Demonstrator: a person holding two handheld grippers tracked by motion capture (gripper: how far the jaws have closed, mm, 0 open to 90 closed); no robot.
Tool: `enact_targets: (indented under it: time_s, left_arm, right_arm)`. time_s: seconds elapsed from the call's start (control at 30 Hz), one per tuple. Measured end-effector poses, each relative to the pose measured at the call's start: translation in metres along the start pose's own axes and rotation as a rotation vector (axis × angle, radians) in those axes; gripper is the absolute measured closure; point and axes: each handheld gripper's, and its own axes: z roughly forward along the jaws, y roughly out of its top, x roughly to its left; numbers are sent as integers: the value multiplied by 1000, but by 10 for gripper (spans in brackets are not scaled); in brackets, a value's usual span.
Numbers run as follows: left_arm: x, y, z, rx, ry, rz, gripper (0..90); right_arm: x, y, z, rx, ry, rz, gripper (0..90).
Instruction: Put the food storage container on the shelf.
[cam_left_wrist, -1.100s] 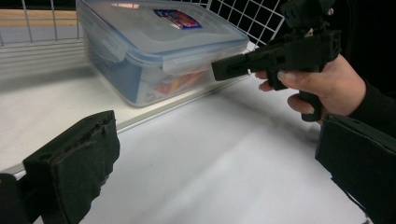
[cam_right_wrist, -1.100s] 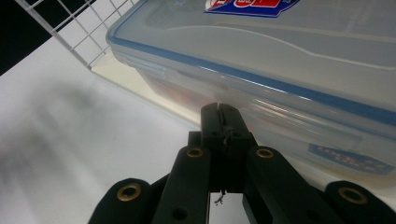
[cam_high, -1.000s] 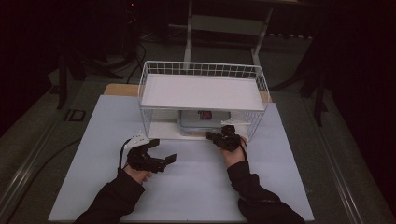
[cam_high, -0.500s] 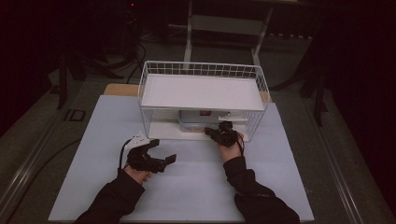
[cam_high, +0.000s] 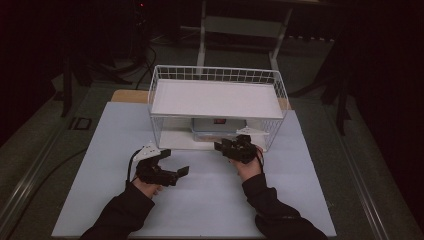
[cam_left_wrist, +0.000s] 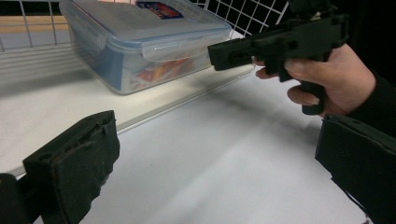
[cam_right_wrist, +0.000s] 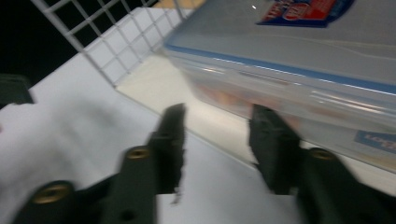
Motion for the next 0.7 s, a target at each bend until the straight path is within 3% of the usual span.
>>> enact_targets:
  time_s: [0.2, 0.33, 0.5, 0.7]
  left_arm:
    - [-3, -1, 0, 4, -9, 13, 0]
    - [-6, -1, -2, 3, -17, 26, 0]
    - [-10, -1, -9, 3, -26, 54, 0]
    - [-11, -5, -14, 13, -40, 61, 0]
  right_arm:
    - [8, -8, -12, -46, 92, -23, 186]
    - [11, -14, -21, -68, 104, -55, 145]
    - [12, -23, -38, -60, 70, -121, 147]
    - [9, -33, -54, -41, 69, -145, 146]
